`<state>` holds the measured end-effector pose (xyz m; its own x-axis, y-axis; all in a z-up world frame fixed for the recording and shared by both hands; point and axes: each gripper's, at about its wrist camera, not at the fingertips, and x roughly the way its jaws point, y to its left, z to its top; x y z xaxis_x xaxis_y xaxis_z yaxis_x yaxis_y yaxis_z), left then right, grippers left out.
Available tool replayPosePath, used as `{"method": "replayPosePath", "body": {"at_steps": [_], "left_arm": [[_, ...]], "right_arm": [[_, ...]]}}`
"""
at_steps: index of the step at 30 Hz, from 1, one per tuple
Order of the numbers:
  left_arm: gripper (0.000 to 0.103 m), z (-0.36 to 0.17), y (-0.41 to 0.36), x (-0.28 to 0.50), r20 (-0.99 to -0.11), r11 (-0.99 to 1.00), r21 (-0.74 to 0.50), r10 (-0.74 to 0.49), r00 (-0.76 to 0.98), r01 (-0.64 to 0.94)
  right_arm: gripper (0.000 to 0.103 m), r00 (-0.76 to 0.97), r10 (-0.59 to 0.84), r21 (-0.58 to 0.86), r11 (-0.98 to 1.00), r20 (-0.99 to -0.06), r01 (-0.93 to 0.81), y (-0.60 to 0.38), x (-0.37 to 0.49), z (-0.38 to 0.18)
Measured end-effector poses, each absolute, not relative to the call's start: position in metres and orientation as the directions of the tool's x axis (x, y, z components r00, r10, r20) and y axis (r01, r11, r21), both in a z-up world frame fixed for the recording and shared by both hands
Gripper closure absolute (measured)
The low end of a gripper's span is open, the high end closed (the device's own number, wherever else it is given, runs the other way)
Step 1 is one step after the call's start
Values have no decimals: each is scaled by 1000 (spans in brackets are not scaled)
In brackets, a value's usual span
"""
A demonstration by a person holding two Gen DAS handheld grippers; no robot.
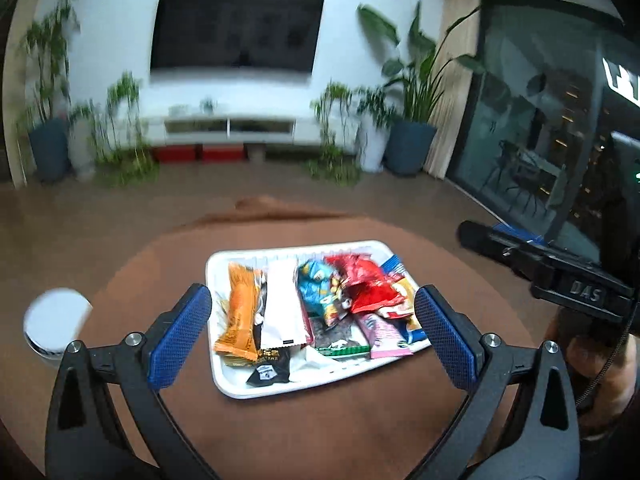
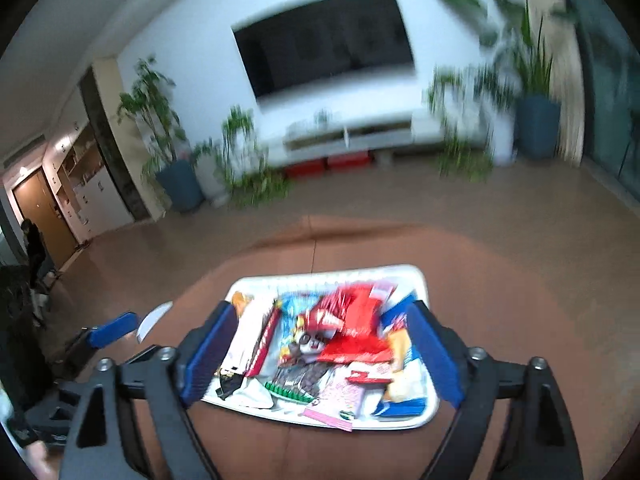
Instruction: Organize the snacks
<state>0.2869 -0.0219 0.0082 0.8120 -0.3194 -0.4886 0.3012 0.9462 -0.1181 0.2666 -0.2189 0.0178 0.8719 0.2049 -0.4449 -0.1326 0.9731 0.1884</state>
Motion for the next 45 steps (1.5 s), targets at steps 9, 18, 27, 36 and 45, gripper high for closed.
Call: {"method": "replayPosePath", "body": {"at_steps": [9,18,27,36,45], "left_arm": [[0,57,-5,166,-395,987,-132,-137,909,91],[0,78,18,84,-344,984,-177,-93,934,33],[0,99,-6,3,-160,994,2,111,981,-112],[0,64,-21,13,-398,997,17,71,914,-70],[0,21,-21,48,-538,998,-18,42,842,-62]], "right_arm": [[0,974,166,94,984,-155,-152,-221,132,70],[0,997,73,134,988,-12,-71,-231,41,86],[0,995,57,108,992,86,-66,-219,0,95],[0,999,-15,58,998,-51,18,-214,10,76],[0,931,-50,71,994,-362,80,-220,48,22]]}}
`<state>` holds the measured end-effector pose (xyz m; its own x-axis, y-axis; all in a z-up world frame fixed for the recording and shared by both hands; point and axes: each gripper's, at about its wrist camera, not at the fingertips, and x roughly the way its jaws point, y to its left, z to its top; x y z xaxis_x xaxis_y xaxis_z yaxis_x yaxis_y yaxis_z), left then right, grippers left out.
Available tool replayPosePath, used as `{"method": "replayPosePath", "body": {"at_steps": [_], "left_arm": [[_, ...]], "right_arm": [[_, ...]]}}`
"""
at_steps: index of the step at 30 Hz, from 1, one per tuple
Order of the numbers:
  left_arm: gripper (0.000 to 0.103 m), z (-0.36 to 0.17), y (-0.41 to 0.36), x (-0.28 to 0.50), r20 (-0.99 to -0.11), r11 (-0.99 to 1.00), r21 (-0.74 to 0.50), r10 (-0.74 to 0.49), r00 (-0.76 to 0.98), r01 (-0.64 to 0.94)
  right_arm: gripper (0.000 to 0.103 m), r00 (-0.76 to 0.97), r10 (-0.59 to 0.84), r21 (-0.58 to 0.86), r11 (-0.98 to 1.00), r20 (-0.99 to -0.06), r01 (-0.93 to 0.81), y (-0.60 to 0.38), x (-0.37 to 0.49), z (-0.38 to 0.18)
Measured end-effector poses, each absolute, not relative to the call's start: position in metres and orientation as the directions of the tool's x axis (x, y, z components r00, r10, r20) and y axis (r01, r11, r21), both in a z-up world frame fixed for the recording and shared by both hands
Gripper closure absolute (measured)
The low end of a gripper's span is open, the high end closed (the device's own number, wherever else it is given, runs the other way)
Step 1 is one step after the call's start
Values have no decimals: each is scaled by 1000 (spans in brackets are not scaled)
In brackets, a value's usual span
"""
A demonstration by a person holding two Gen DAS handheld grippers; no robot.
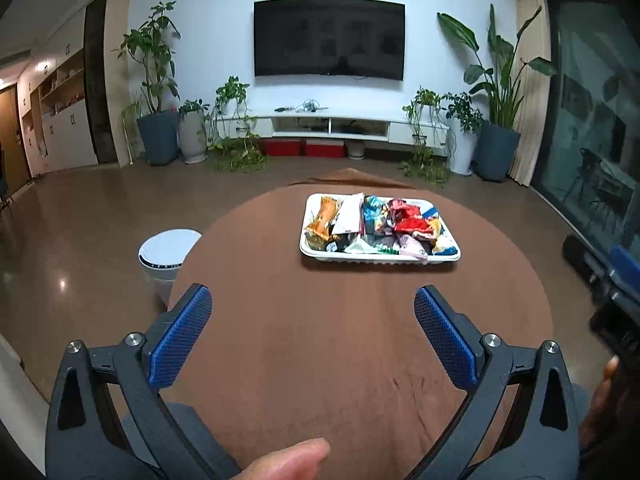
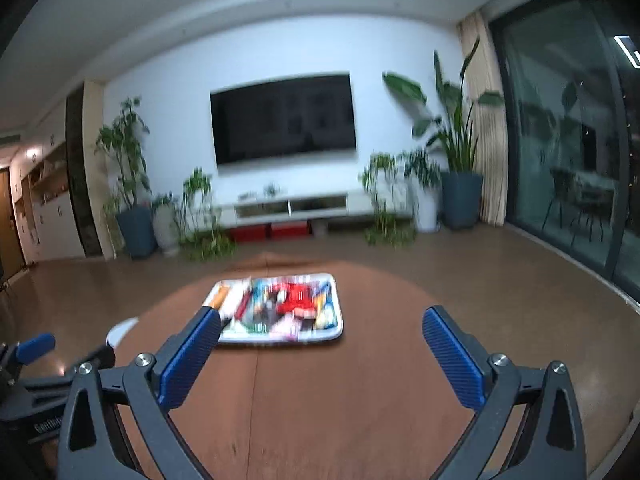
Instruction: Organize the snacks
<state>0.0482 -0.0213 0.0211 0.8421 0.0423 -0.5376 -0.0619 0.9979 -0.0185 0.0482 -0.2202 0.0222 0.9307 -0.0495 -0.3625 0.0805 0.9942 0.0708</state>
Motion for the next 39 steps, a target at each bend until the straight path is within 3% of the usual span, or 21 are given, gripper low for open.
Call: {"method": "replayPosePath", "body": {"at_steps": [13,39], "left_arm": [[0,-11,-15,90,-593,997,-34,36,805,-69],[0,-8,-15,85,-585,998,-29,32,810,-61]], "right_arm": [[0,864,-24,14,999,-503,36,-196,65,-11],[0,855,-24,11,999,-518,34,-194,65,-13]]}}
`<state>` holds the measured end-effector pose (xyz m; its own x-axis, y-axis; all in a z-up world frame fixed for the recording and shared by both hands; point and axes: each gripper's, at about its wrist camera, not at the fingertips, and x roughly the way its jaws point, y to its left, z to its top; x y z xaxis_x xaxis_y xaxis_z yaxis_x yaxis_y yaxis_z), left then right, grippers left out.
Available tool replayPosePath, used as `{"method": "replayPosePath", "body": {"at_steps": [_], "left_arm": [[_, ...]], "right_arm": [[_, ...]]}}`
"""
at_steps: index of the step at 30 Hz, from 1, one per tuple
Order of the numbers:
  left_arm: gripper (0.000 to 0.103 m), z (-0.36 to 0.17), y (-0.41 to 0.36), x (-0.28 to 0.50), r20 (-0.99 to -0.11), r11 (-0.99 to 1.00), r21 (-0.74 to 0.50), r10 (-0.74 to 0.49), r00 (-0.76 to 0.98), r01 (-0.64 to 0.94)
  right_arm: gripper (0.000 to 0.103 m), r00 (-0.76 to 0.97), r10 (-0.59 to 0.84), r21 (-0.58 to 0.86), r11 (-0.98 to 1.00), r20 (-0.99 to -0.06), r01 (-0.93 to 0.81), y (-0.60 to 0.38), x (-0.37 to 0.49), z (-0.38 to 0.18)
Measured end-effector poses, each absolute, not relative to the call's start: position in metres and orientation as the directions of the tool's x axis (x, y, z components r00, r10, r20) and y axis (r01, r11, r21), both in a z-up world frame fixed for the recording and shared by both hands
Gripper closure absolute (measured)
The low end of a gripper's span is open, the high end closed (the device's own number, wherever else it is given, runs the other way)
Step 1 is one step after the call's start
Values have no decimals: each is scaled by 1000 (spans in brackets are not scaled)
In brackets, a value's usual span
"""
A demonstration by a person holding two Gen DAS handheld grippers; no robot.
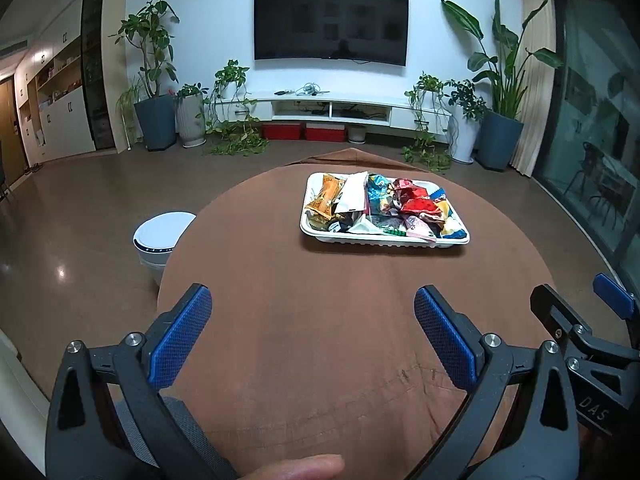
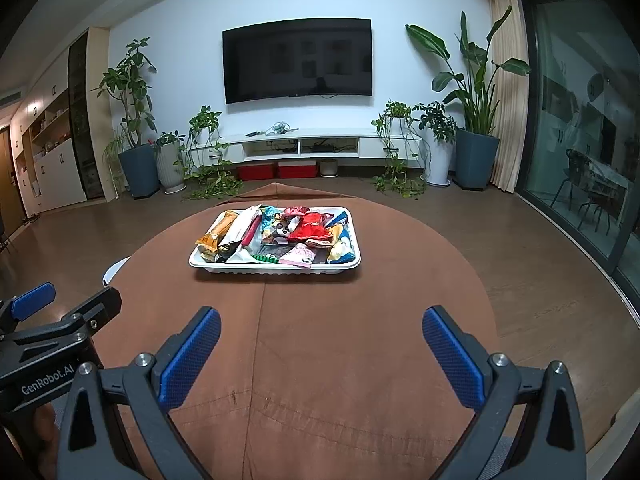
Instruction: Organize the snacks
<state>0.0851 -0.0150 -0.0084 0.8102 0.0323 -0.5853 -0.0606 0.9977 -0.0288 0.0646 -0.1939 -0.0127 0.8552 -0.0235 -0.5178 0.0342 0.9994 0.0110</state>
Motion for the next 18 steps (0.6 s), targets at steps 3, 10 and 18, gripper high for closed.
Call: {"method": "replayPosePath", "body": {"at_steps": [3,10,18], "left_arm": [[0,-8,-15,85,-584,998,-29,32,811,-60],[0,-9,-16,86,-585,998,-30,32,810,-60],[0,-9,-17,85,-583,998,-29,32,812,-60]], "right_arm": [[0,855,-23,12,999,-519,34,-194,64,-13],[0,855,-24,11,999,-518,34,-194,64,-13],[0,853,-23,11,999,-522,33,-194,63,-13]]}}
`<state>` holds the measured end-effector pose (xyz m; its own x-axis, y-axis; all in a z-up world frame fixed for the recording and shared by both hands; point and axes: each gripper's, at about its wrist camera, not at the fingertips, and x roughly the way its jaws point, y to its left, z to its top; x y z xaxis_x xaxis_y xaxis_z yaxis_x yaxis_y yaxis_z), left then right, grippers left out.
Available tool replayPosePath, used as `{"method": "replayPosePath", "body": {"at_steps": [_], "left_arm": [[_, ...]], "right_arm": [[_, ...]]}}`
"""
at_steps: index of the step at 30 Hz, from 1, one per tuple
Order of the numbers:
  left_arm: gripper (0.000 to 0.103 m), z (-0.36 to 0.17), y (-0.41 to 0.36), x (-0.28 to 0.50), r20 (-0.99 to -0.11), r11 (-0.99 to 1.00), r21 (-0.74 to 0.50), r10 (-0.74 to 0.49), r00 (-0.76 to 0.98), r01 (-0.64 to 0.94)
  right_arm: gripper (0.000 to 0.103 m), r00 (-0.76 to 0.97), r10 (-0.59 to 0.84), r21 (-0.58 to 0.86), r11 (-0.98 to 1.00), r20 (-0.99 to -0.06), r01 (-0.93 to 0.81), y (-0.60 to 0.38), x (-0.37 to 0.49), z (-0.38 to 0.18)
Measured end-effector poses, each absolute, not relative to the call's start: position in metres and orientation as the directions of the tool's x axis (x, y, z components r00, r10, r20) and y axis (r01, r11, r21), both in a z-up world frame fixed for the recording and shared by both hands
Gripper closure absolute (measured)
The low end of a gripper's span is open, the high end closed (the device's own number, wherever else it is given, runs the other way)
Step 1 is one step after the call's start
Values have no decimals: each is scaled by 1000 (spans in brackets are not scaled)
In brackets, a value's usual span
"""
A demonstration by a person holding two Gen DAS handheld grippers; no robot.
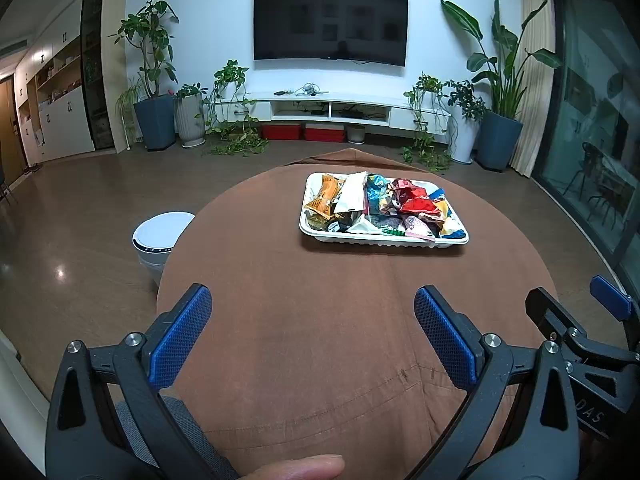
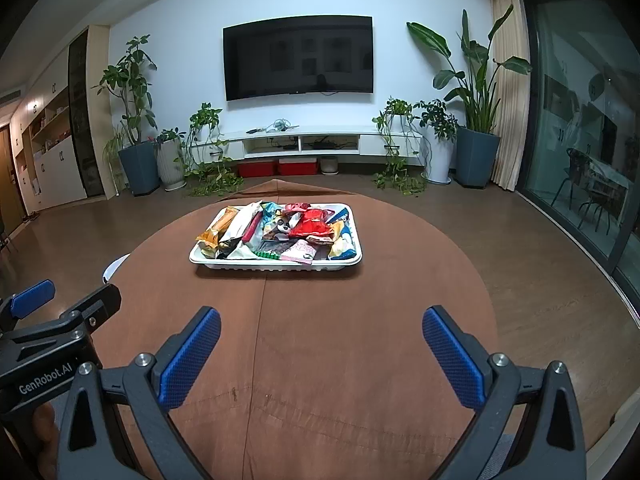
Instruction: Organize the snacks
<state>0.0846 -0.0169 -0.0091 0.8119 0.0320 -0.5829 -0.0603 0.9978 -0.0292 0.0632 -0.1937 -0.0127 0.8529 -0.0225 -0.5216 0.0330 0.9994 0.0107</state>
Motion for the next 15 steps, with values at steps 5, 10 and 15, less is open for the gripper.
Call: {"method": "replayPosePath", "body": {"at_steps": [5,10,15], "left_arm": [[0,-9,-18,84,-582,998,-29,34,812,-63],[0,-9,-19,85,-583,998,-29,32,812,-61],[0,-10,-19,85,-582,998,-28,35,812,-62]], "right_arm": [[0,852,-22,11,999,-523,33,-194,63,-13],[0,851,-22,10,999,-524,32,-194,62,-13],[0,851,-22,11,999,-524,33,-194,62,-12]]}}
